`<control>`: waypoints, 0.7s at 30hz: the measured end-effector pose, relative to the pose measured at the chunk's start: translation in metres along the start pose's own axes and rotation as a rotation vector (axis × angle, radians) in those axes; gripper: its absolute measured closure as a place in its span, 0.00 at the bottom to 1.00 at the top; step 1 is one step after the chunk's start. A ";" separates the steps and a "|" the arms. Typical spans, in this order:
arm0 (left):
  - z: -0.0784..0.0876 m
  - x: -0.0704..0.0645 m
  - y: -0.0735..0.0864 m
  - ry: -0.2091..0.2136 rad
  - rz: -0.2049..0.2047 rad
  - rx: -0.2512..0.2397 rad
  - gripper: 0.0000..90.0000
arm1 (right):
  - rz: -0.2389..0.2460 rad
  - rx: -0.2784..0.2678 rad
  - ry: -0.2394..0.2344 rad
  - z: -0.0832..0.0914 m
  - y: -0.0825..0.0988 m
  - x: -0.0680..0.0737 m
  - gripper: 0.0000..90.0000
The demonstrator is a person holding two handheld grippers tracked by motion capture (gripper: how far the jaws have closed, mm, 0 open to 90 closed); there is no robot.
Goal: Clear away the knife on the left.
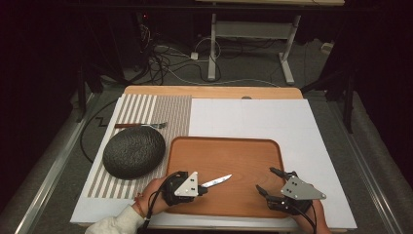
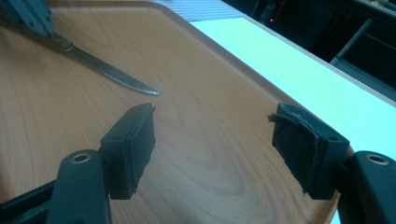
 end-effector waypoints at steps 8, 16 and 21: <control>-0.014 0.006 0.000 -0.018 -0.030 0.067 0.95 | -0.005 0.010 0.000 0.000 0.002 0.000 0.34; -0.011 0.010 0.007 -0.044 -0.019 0.066 0.97 | -0.005 0.016 0.002 0.000 0.003 0.000 0.34; -0.006 0.014 0.013 -0.057 0.000 0.067 0.97 | -0.002 0.013 0.003 0.000 0.003 0.000 0.34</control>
Point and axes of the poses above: each handheld gripper's, and its own axes: z roughly backward along the jaws, y roughly out of its underside, x roughly to its left, the point moved 4 cm from there along -z, roughly forward along the jaws, and after that the axes turned 7 degrees about z, right-handed, at the moved point
